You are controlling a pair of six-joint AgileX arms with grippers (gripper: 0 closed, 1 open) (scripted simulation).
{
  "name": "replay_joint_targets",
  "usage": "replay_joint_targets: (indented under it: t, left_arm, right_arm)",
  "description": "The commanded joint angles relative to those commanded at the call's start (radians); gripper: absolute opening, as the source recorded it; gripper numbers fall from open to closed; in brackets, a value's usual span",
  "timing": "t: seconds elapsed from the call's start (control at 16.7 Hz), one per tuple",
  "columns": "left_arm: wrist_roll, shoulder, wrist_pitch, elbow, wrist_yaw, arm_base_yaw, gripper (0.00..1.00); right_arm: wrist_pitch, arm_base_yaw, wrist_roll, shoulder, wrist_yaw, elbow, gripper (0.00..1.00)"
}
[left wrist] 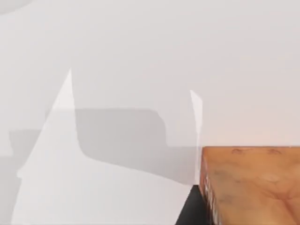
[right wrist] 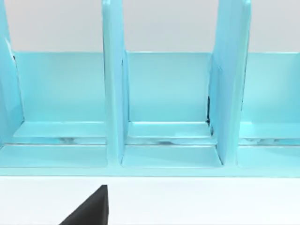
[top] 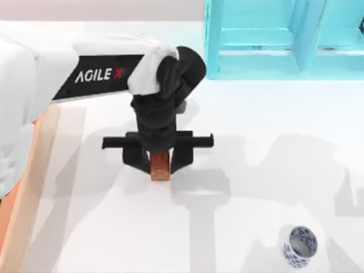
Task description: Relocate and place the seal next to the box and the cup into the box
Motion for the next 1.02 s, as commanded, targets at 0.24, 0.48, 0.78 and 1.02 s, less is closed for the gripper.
replay_joint_targets:
  t: [0.24, 0.48, 0.78, 1.02]
  left_arm:
    - [0.000, 0.000, 0.000, 0.000, 0.000, 0.000, 0.00]
    - [0.000, 0.000, 0.000, 0.000, 0.000, 0.000, 0.00]
    - [0.004, -0.004, -0.003, 0.001, 0.000, 0.004, 0.00]
    - [0.087, -0.099, -0.100, 0.003, -0.001, 0.088, 0.00]
  right_arm:
    - [0.000, 0.000, 0.000, 0.000, 0.000, 0.000, 1.00]
    - [0.000, 0.000, 0.000, 0.000, 0.000, 0.000, 1.00]
    - [0.000, 0.000, 0.000, 0.000, 0.000, 0.000, 1.00]
    - [0.000, 0.000, 0.000, 0.000, 0.000, 0.000, 1.00]
